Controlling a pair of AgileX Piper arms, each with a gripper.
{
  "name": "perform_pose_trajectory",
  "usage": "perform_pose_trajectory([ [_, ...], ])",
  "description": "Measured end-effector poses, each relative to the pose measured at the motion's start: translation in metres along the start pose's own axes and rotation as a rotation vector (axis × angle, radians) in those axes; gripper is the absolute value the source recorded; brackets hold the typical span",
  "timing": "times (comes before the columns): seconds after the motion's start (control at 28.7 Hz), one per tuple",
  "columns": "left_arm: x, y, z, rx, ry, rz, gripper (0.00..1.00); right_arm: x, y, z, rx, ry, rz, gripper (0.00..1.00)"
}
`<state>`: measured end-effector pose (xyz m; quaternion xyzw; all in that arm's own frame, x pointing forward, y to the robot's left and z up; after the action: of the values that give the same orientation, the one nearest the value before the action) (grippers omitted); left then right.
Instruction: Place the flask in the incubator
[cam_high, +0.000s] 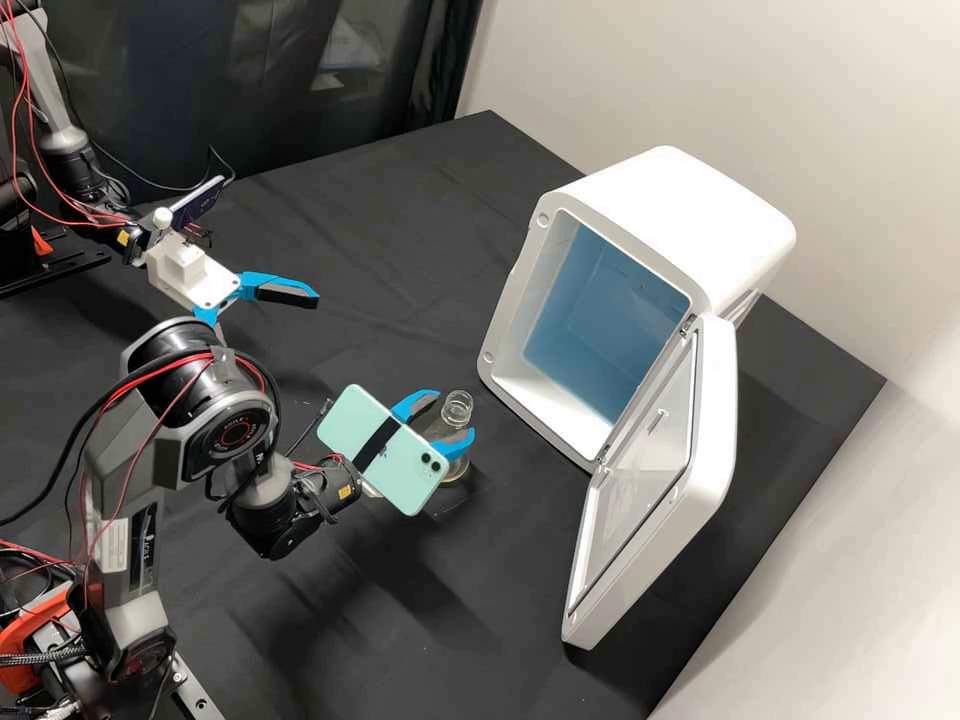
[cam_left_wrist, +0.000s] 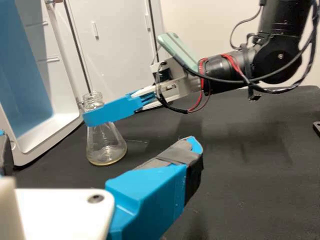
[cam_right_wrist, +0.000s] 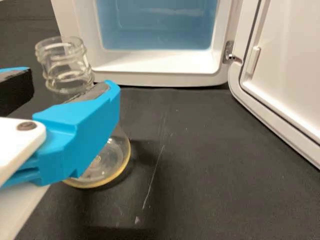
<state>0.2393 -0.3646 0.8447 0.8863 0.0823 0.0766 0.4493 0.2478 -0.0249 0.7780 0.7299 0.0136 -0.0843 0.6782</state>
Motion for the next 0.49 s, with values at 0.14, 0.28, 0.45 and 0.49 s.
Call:
perform_pose_trajectory([
  [0.14, 0.000, 0.0000, 0.000, 0.000, 0.000, 0.000, 1.00, 0.008, 0.000, -0.002, 0.003, 0.008, 0.011, 1.00],
  [0.28, 0.000, -0.0001, 0.001, 0.000, -0.002, 0.000, 1.00, 0.014, -0.002, -0.002, 0.003, 0.005, 0.002, 1.00],
  [0.45, 0.000, -0.0001, 0.001, 0.000, -0.003, 0.000, 1.00, 0.022, -0.003, 0.002, 0.006, -0.015, 0.005, 1.00],
  [0.49, 0.000, -0.0001, 0.001, 0.000, -0.003, 0.000, 1.00, 0.024, -0.003, 0.002, 0.006, -0.016, 0.005, 1.00],
])
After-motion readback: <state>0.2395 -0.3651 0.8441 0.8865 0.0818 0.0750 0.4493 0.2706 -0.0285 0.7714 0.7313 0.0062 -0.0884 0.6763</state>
